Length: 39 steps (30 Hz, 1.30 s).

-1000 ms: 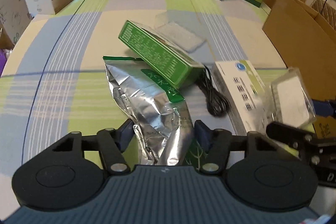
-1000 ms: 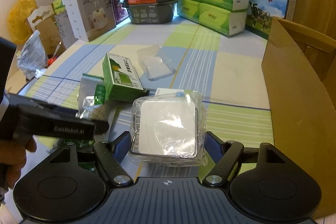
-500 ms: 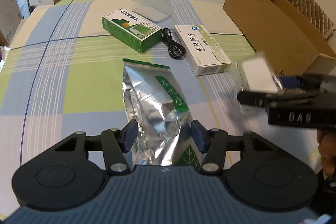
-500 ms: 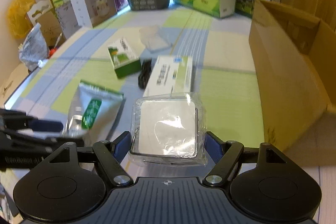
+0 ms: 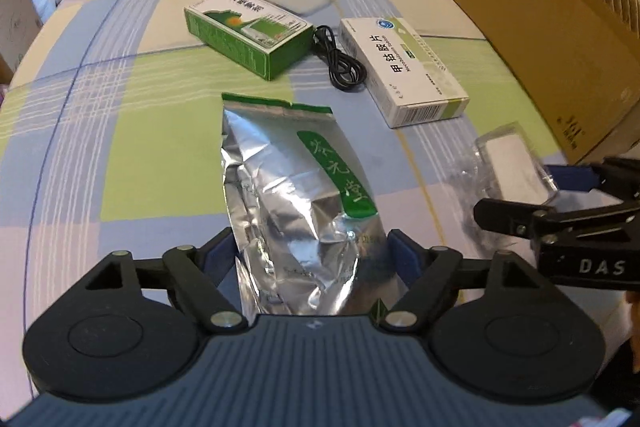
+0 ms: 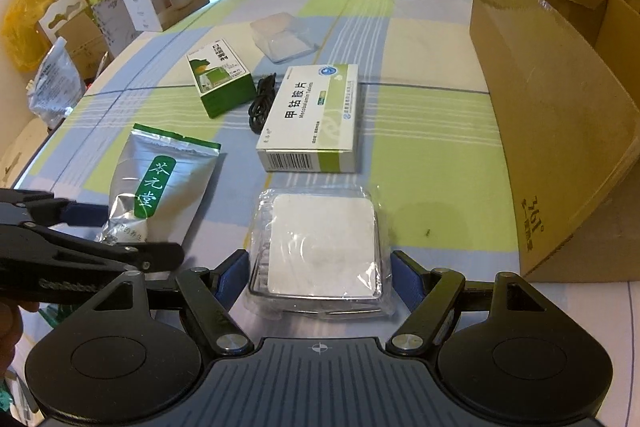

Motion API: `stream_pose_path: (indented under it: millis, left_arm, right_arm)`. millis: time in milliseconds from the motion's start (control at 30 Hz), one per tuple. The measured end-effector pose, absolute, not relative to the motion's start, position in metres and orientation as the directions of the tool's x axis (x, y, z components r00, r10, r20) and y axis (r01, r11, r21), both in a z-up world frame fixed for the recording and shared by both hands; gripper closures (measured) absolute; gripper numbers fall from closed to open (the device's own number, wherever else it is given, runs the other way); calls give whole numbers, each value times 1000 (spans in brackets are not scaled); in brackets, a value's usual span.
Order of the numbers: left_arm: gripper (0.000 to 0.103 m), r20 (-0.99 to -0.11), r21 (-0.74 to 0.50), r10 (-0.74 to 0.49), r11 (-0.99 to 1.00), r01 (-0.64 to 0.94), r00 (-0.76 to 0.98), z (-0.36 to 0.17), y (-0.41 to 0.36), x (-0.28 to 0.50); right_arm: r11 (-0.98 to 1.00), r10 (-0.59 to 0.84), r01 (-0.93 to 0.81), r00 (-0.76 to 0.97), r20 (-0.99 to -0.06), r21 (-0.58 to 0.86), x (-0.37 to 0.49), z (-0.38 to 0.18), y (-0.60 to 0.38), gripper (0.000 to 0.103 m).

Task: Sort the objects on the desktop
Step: 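Grasp the silver foil tea bag by its top with the left tool, then carry the tea bag and wrapped item with both tools over the cardboard box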

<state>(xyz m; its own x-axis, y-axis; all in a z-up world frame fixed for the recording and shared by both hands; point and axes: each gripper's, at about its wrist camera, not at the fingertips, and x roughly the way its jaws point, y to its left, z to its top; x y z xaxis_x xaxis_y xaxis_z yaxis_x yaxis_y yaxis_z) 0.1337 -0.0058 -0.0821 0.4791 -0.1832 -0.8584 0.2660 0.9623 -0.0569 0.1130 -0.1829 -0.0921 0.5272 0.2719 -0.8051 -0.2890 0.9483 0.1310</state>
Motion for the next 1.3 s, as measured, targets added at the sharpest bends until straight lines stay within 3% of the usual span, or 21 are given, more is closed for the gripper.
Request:
stream_pose_path:
  millis: [100,200,333,567,667,800,933,1300]
  left_arm:
    - [28,-859,-30,-165,961,274,485,-83,-9,134]
    - [47,-852,-48,-186,959,281,489,-79,-8,134]
    - [53,-848,-44,-191,955,294,494,-75,-9,131]
    - [54,-835,-43,-204,950,308,511,-69,-12,127]
    - [54,-836,-43,-198,953,298,512,-70,-10,127]
    - [54,-835,-52,-204,954,296,511,-68,-9,126]
    - [54,-817,-92,-241,951,294,525,-57,-9,124]
    - [54,-790,-94,-257,948,304,556,-37,-14,112]
  right_arm:
    - [950,270,-280,525,-807,136,114,-94,-184,23]
    - [954,266,-264,523,-810,143,115,-96,-186,20]
    - [956,244,-269,524,-816,114,113,-96,-182,18]
    - [965,207,-251,540,-816,79,114,-101,-176,20]
    - [967,181,-249,543,-820,49,114,-101,-174,34]
    - [971,178,-236,580,-795,45,111,-95,-176,37]
    - [975,171,-220,661,-731,30,105,-77,-179,37]
    - [979,187,-187,683,-706,79,92,-60,-192,37]
